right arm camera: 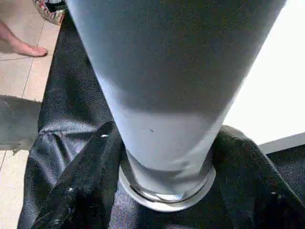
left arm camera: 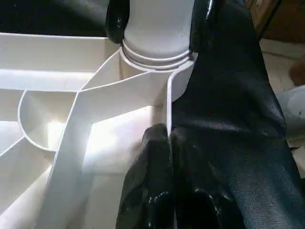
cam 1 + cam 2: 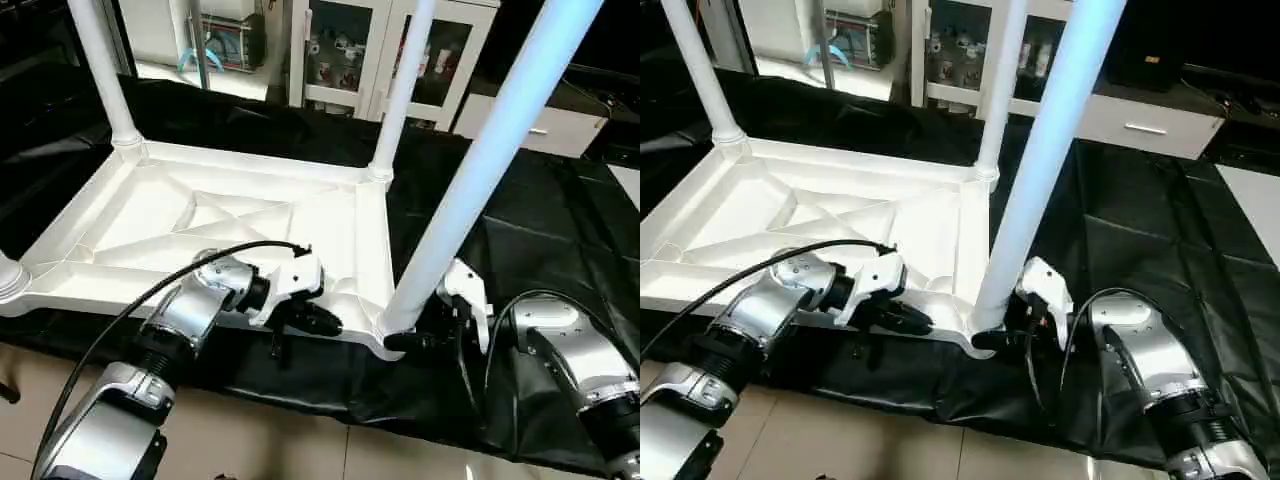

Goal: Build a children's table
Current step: Rotate leg to tighten

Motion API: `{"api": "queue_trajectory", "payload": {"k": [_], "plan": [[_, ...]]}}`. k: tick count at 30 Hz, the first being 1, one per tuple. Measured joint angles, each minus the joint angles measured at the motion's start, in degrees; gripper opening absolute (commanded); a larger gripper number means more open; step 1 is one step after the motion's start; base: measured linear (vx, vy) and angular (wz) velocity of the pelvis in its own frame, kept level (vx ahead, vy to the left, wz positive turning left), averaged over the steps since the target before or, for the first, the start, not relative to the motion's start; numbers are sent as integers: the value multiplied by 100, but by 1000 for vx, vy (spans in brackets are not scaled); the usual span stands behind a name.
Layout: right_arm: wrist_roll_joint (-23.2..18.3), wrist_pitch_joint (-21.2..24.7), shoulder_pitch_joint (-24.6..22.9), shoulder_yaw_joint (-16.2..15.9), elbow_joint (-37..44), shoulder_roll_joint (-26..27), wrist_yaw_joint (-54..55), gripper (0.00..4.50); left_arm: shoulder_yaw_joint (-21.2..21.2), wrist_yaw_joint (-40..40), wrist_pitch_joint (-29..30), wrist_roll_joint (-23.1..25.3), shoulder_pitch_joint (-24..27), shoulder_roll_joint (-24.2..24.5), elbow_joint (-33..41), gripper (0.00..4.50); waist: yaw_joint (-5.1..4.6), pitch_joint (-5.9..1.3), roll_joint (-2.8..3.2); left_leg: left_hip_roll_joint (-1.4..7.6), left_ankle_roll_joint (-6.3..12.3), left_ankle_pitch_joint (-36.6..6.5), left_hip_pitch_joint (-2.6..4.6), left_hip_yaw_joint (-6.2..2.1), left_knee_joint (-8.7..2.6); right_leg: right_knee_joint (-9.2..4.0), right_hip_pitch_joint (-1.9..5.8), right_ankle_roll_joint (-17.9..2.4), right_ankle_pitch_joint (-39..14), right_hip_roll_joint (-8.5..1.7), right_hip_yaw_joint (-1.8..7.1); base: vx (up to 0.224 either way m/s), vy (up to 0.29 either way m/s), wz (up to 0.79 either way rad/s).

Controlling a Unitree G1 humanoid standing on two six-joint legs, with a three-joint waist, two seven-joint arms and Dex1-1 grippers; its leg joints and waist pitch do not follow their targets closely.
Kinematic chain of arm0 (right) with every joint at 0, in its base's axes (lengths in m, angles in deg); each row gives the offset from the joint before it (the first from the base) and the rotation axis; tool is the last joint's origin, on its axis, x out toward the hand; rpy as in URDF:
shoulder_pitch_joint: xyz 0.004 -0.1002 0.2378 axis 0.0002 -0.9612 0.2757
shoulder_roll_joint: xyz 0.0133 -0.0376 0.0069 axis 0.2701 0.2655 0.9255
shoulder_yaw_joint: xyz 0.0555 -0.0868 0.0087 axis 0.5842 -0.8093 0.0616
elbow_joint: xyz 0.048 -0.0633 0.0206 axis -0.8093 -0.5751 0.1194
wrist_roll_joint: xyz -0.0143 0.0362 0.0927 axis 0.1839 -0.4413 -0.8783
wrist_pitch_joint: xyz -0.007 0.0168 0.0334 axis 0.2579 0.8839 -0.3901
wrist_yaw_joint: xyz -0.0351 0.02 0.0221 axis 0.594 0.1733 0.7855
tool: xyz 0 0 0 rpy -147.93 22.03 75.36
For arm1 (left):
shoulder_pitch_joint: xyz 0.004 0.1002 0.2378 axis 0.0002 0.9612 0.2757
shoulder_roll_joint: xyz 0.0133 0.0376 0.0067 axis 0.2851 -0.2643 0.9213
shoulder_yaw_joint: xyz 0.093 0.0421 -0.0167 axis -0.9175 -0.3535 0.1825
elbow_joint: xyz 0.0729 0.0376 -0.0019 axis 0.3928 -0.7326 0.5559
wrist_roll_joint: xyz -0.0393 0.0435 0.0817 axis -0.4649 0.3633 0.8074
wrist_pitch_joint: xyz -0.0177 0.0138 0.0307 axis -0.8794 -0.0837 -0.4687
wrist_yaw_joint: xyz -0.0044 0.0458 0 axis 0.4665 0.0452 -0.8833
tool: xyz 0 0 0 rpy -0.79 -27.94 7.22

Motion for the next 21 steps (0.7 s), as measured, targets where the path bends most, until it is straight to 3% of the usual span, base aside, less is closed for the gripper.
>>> {"api": "queue_trajectory", "payload": {"k": [10, 14, 21], "plan": [[0, -1, 0, 0, -2, 2, 0, 249, 0, 0, 0, 1, 0, 0, 0, 0, 0, 0, 0, 0, 0, 0, 0, 0, 0, 1, 0, 0, 0, 0, 0, 0, 0, 0], [92, 160, 98, 519, -475, 791, 1416, 249, 122, -1036, -118, 344, -410, -289, -685, 0, -61, -9, -14, -8, -31, 18, 3, -7, 16, 9, 2, -28, 25, 4, 0, 0, 0, 0], [75, 199, 98, 563, -480, 771, 1611, 249, 125, -1125, -147, 350, -384, -372, -702, 0, -81, -9, -15, -9, -32, 19, 0, -24, 8, 7, 4, -28, 29, 5, -12, 0, 0, 0]]}}
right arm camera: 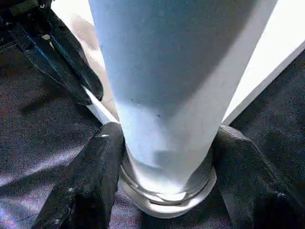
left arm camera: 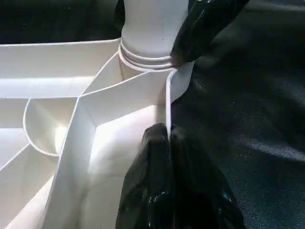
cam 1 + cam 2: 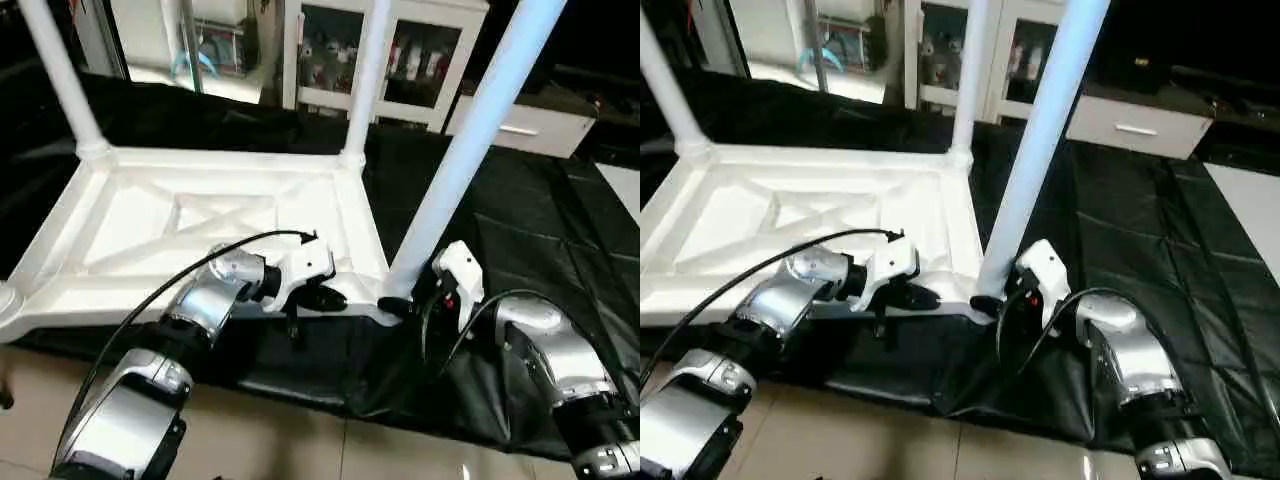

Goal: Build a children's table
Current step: Rotate leg to tighten

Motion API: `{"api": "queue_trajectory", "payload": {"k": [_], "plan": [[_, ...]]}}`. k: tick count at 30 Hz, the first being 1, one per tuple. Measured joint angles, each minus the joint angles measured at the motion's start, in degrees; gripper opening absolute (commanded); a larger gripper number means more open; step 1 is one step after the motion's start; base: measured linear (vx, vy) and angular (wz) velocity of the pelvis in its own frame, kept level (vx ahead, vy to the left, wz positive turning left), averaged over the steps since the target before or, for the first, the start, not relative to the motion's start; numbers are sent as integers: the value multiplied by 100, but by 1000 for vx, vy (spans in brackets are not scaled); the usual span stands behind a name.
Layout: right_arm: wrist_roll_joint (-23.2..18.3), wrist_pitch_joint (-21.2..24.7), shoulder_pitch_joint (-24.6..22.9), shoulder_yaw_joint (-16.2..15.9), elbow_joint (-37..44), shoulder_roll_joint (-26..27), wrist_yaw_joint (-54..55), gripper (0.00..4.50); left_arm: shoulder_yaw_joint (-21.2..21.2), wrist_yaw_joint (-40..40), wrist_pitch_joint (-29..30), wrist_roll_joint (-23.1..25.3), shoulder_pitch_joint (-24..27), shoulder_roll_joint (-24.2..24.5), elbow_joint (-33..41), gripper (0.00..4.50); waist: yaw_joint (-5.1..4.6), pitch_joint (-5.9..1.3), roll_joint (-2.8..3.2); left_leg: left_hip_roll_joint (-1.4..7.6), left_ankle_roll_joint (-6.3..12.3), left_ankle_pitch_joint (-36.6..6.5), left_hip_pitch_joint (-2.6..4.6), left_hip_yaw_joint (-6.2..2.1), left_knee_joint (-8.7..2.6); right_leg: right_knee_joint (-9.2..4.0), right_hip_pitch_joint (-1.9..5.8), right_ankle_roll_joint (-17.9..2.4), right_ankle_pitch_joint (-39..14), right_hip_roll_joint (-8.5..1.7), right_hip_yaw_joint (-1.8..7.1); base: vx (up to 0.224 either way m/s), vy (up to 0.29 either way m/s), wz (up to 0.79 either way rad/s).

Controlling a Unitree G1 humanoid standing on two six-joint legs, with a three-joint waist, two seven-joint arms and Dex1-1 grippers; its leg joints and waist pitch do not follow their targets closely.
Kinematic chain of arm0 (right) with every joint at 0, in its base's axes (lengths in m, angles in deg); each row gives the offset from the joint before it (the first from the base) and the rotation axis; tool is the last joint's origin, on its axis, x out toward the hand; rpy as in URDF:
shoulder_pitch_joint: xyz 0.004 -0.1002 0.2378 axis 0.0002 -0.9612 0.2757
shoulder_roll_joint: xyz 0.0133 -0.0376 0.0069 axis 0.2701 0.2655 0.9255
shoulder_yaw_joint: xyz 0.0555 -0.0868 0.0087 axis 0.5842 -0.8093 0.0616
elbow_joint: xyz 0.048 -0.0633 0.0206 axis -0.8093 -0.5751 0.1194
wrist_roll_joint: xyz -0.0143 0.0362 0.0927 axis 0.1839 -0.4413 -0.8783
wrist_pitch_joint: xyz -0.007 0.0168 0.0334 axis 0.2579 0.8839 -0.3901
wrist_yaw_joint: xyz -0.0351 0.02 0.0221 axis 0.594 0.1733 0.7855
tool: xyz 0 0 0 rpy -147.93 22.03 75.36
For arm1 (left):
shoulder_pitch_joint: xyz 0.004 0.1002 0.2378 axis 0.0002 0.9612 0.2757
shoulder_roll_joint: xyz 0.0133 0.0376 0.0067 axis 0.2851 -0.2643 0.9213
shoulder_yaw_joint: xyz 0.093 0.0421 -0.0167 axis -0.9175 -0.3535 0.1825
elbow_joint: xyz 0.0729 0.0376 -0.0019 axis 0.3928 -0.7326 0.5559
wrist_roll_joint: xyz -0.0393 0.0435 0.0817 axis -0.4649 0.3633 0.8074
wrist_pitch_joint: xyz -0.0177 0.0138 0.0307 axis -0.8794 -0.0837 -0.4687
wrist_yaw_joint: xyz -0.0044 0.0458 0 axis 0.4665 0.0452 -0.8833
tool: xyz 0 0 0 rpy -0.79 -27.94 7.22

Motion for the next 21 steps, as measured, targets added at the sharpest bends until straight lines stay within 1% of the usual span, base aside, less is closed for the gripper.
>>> {"api": "queue_trajectory", "payload": {"k": [5, 8, 10, 14, 16, 18, 19, 21], "plan": [[51, 0, 14, 52, -40, 75, 157, 249, 62, -158, -85, 7, -8, -53, -126, 0, -8, -1, -2, 0, 0, 0, -1, -1, 1, -1, 1, -3, 2, 0, 1, 0, 0, 0], [245, -6, 338, 179, -418, 500, 1154, 249, 132, -911, -162, 181, -225, -242, -511, 0, -79, 2, -7, -3, -14, 8, -9, -2, 2, -9, -8, 14, 8, 1, 0, 0, 0, 0], [357, -32, 427, 200, -491, 641, 1650, 248, 148, -1283, -162, 270, -269, -387, -625, 0, -104, 2, -10, -3, -14, 8, -10, -4, 2, -18, -6, 18, 10, 2, -2, 0, 0, 0], [552, -91, 607, 509, -752, 1203, 3052, 236, 161, -2249, -63, 351, -497, -838, -1010, 0, -111, 7, -12, -3, -21, 12, -19, -9, 0, -26, -22, 17, 19, 3, -6, 0, 0, 0], [548, -110, 650, 623, -822, 1356, 3426, 236, 160, -2500, -50, 399, -566, -957, -1112, 0, -89, 8, -12, -3, -22, 14, -17, -9, -6, -26, -22, 9, 27, 4, -9, 0, 0, 0], [498, -250, 843, 941, -1086, 1804, 4236, 234, 175, -3002, -117, 506, -732, -1147, -1420, 0, -87, 9, -10, -2, -21, 14, -20, -9, -9, -26, -34, 12, 25, 6, -8, 0, 0, 0], [478, -309, 924, 1063, -1174, 1934, 4564, 230, 182, -3202, -152, 529, -784, -1247, -1533, 0, -84, 9, -11, -2, -21, 15, -28, -9, -9, -28, -41, 13, 24, 6, -8, 0, 0, 0], [470, -467, 1070, 1192, -1385, 2119, 5083, 222, 206, -3534, -276, 573, -862, -1414, -1747, 0, -77, 9, -11, -5, -15, 13, -35, -4, -9, -42, -42, 18, 18, 4, -7, 0, 0, 0]]}}
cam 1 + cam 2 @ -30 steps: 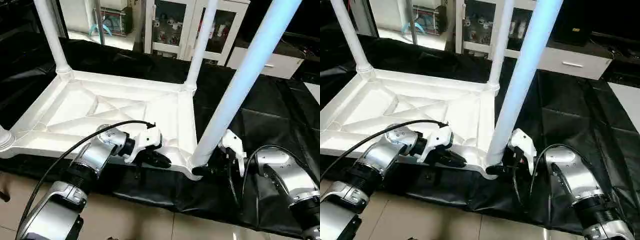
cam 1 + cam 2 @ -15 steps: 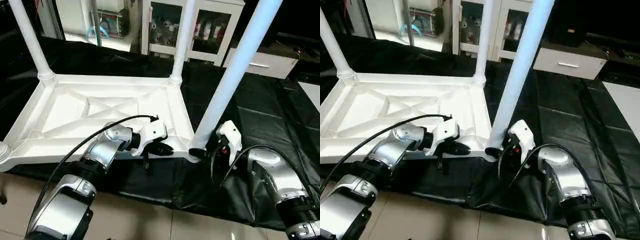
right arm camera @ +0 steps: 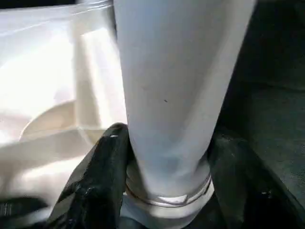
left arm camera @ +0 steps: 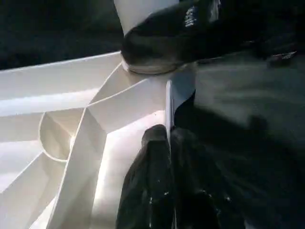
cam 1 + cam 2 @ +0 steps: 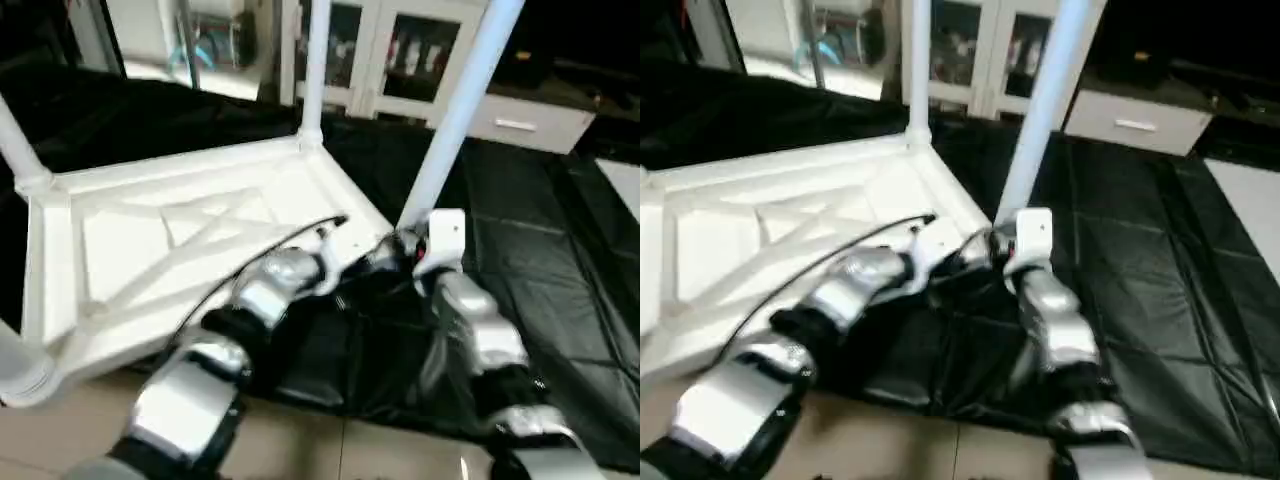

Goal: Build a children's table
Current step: Rotate leg to tighten

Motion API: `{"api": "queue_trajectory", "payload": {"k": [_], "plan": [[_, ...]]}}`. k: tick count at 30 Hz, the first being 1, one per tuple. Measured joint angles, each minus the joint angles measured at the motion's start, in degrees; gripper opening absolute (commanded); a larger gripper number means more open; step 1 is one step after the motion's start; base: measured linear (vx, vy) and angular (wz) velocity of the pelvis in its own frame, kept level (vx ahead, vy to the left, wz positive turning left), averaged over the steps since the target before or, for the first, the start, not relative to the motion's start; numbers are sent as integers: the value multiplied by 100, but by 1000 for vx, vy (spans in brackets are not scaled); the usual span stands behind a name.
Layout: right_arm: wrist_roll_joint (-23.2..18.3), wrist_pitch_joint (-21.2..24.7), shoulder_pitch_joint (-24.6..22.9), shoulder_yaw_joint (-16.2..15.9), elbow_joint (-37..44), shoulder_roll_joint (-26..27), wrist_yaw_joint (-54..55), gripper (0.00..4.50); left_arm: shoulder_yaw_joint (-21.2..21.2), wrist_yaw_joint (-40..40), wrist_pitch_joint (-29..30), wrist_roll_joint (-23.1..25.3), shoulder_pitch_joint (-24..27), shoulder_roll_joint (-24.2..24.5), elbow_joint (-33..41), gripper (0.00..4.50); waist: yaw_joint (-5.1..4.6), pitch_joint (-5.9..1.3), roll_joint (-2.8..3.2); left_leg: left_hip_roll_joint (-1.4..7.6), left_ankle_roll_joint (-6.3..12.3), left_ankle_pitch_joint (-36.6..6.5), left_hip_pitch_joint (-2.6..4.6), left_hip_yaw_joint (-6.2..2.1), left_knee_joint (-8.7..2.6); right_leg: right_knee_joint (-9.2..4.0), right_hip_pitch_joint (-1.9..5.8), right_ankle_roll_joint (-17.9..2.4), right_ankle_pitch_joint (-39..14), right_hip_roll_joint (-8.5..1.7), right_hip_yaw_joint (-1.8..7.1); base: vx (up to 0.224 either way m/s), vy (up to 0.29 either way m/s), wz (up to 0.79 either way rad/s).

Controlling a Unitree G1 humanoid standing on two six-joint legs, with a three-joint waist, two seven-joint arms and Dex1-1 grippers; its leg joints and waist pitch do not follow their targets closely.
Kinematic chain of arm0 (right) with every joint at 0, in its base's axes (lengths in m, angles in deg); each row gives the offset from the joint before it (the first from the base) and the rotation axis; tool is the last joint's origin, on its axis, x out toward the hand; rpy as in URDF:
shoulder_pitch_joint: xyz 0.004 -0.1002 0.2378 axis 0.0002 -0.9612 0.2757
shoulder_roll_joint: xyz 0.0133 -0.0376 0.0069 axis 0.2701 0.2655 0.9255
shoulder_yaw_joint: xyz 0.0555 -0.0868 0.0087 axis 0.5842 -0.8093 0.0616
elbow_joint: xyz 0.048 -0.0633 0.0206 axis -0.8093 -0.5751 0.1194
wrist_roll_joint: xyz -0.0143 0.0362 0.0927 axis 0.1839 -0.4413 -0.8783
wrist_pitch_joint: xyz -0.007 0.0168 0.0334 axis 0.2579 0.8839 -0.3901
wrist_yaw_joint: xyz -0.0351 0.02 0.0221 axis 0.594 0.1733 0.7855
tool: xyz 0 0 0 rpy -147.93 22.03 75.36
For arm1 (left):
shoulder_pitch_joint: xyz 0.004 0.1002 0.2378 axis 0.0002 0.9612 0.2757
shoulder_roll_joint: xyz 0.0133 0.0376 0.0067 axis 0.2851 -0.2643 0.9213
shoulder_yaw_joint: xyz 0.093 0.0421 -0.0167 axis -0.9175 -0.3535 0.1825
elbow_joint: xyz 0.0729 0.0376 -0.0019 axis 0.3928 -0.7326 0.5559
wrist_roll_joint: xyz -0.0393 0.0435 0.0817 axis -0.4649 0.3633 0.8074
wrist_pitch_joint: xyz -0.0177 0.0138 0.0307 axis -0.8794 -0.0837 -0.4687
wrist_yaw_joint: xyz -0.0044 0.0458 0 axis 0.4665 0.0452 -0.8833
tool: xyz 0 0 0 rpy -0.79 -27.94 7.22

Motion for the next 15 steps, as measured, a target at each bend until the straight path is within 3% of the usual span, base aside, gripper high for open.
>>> {"api": "queue_trajectory", "payload": {"k": [9, 10, 15], "plan": [[57, -385, 58, 53, -206, 132, 392, 208, -53, -119, -360, 106, -162, -72, -364, 0, 22, 10, 14, -1, 45, 6, -1, 9, -1, 3, -4, -1, -12, -4, 2, 0, 0, 0], [58, -434, 38, 55, -203, 117, 358, 263, -54, -119, -427, 112, -187, -72, -423, 0, 25, 11, 16, -1, 27, -4, -1, 9, -1, 3, -4, -1, -11, -5, 2, 0, 0, 0], [81, -630, -171, 51, 143, -70, 281, 311, -118, -8, -705, 196, -224, -112, -569, 0, 98, 18, 27, -1, 19, -9, -3, 10, -1, 1, -3, -1, -12, -7, 1, 0, 0, 0]]}}
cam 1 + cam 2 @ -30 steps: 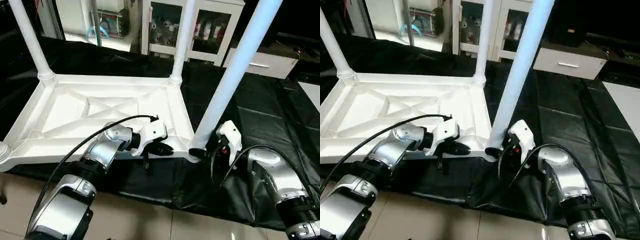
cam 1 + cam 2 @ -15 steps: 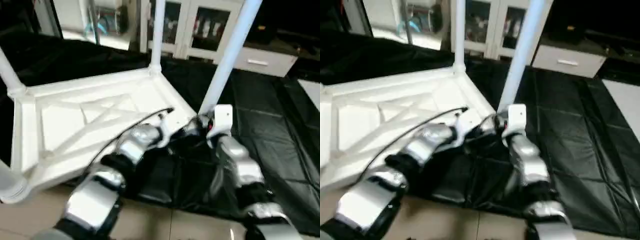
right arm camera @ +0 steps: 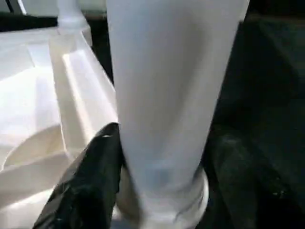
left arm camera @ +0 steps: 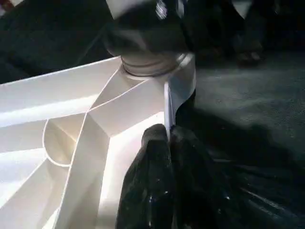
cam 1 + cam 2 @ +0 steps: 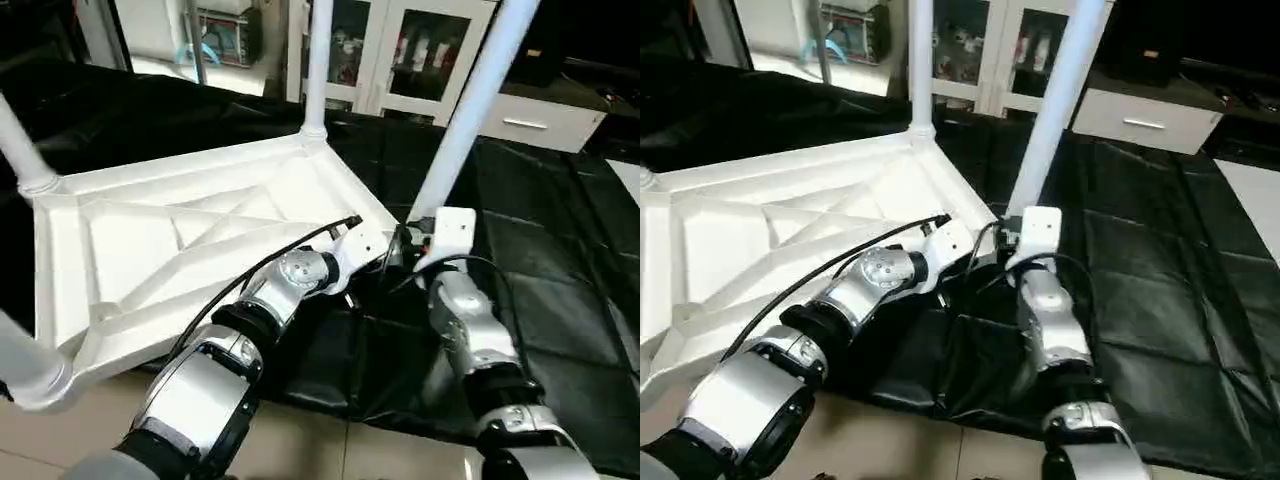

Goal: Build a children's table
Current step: Rotate leg to tighten

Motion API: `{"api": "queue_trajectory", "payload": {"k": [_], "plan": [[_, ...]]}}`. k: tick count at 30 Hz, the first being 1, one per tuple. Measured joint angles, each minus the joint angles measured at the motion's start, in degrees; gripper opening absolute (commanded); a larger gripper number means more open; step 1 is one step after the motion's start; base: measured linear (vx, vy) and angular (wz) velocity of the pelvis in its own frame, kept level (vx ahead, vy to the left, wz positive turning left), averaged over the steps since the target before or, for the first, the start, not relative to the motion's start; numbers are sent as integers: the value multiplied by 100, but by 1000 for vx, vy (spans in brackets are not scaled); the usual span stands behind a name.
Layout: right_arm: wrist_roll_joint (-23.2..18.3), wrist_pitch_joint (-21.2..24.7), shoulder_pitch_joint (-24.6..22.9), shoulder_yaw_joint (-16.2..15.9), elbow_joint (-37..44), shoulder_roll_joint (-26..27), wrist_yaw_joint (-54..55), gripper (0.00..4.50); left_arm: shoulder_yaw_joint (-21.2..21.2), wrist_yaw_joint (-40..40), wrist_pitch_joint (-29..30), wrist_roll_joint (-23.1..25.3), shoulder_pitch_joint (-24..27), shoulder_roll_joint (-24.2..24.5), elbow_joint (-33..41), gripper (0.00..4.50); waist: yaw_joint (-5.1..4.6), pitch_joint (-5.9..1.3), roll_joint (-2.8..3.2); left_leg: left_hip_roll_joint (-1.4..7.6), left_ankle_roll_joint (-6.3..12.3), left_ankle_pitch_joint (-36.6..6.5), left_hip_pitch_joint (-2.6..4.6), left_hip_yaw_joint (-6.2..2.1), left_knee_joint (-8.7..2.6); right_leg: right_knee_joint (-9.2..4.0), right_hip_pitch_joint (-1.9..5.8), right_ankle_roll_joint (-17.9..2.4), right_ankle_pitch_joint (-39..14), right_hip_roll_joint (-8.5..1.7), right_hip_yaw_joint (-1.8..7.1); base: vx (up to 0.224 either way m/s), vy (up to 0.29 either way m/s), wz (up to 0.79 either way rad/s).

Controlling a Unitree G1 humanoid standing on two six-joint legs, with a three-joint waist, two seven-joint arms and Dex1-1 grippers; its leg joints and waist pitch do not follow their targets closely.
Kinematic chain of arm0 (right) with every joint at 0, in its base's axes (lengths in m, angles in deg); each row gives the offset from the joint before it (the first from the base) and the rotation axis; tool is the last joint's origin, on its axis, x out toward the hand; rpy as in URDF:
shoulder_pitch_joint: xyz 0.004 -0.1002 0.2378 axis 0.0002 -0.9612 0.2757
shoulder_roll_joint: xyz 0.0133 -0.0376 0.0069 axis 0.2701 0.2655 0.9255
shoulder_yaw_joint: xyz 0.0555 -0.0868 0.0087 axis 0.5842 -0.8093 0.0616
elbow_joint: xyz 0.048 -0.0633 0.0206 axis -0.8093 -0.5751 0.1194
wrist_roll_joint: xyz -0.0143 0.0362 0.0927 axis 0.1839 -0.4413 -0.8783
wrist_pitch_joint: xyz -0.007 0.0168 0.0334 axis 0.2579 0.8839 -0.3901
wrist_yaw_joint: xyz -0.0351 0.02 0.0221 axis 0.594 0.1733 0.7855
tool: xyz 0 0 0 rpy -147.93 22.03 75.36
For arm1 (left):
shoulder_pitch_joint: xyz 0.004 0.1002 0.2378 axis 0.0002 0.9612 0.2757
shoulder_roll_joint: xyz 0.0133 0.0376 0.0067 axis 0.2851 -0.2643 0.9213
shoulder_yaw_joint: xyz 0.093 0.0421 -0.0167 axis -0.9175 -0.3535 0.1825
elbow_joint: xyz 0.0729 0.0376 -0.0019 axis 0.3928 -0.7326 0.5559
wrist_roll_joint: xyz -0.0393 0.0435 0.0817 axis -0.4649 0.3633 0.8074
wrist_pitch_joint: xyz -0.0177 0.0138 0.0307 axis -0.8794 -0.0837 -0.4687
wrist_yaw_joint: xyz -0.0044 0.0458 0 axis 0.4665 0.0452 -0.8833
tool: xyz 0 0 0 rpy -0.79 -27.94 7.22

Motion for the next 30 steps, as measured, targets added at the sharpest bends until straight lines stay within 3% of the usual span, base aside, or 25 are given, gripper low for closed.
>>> {"api": "queue_trajectory", "payload": {"k": [4, 9, 15, 16, 18, 25, 28, 30], "plan": [[106, 21, -307, 9, 618, -135, 57, 343, -64, 88, -264, 51, -44, -67, -146, 0, 78, 10, 19, 0, 1, 1, 1, 2, 0, 0, 1, 0, 0, -1, 2, 0, 0, 0], [326, 62, -891, -101, 1448, -406, -4, 343, -111, 219, -664, 120, -61, -171, -286, 0, 115, 24, 44, -1, 0, 0, -1, 6, 0, -3, 9, 5, -2, -9, -2, 0, 0, 0], [385, 140, -1354, -80, 2120, -691, -22, 343, -1, -9, -1485, 46, -200, -228, -262, 0, 70, 40, 61, 0, 0, -1, 7, 6, 1, -4, 17, 17, -8, -7, -1, 0, 0, 0], [378, 188, -1412, -46, 2206, -691, -30, 355, 72, 10, -1551, -31, -237, -219, -219, 35, 62, 40, 61, 0, 1, -1, 11, 5, 0, -4, 20, 20, -10, -5, -1, 0, 0, 0], [376, 290, -1485, -37, 2243, -690, -72, 355, 233, 158, -1568, -209, -253, -201, -101, 40, 36, 38, 59, 2, 0, -2, 17, 6, -1, -2, 22, 23, -11, -3, 0, 0, 0, 0], [-91, 479, -1700, -164, 2701, -692, -775, 355, 568, 1503, -742, -835, 99, 176, 303, 100, -89, 40, 55, 3, 0, -2, 15, 2, -10, -2, 19, 24, -11, 2, 0, 0, 0, 0], [-296, 569, -1808, -108, 2873, -775, -1037, 355, 609, 2518, 42, -1358, 584, 546, 1175, 131, -105, 42, 56, 5, 0, -2, 16, 4, -14, -2, 14, 23, -12, 3, 0, 0, 0, 0], [-380, 571, -1875, -94, 2935, -879, -1220, 355, 567, 3138, 678, -1721, 1019, 902, 2173, 137, -110, 45, 57, 12, 0, -2, 17, 7, -18, 2, 9, 21, -14, 4, 0, 0, 0, 0]]}}
